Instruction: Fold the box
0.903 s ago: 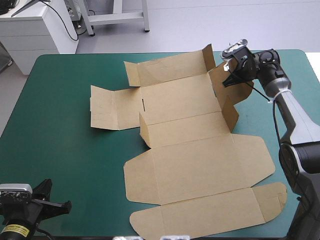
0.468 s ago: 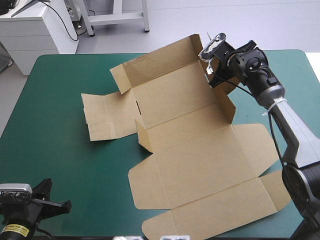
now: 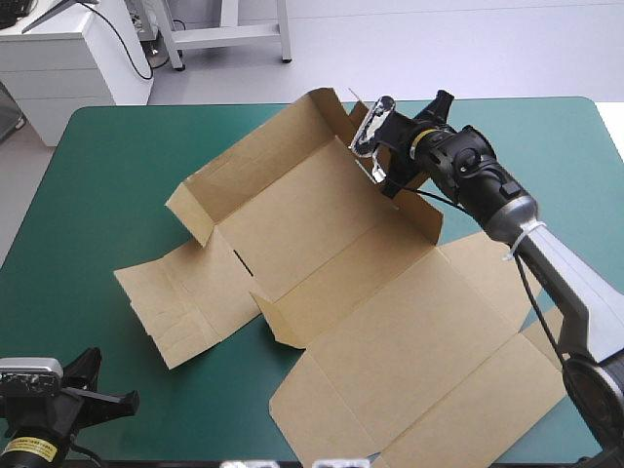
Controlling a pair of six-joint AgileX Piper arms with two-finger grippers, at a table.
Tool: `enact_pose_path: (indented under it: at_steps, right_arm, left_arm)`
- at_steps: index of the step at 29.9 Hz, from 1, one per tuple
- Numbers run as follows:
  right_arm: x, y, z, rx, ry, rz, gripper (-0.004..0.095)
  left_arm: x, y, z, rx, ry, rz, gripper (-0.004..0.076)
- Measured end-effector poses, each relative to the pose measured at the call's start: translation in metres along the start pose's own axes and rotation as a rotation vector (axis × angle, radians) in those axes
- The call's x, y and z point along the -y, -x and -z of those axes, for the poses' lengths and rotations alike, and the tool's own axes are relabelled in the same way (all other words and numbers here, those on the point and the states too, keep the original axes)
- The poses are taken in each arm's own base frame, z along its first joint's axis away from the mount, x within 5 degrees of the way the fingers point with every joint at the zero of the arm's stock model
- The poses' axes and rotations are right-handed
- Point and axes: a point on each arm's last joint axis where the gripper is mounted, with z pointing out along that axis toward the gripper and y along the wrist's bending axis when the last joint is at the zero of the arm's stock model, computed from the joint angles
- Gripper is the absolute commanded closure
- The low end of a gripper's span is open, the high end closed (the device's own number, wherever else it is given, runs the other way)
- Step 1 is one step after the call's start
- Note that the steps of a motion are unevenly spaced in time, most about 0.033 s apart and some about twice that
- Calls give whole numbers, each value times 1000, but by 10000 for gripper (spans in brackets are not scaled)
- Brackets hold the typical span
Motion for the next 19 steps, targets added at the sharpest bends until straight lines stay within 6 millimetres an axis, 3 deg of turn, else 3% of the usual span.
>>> enact_pose_path:
  at_steps: [15, 19]
  right_arm:
    - [-56, 77, 30, 416, -78, 437, 929]
    - [-62, 85, 22, 481, -125, 499, 929]
  left_arm:
    - [0, 0, 0, 0, 0, 0, 731]
    - [0, 0, 0, 0, 0, 0, 731]
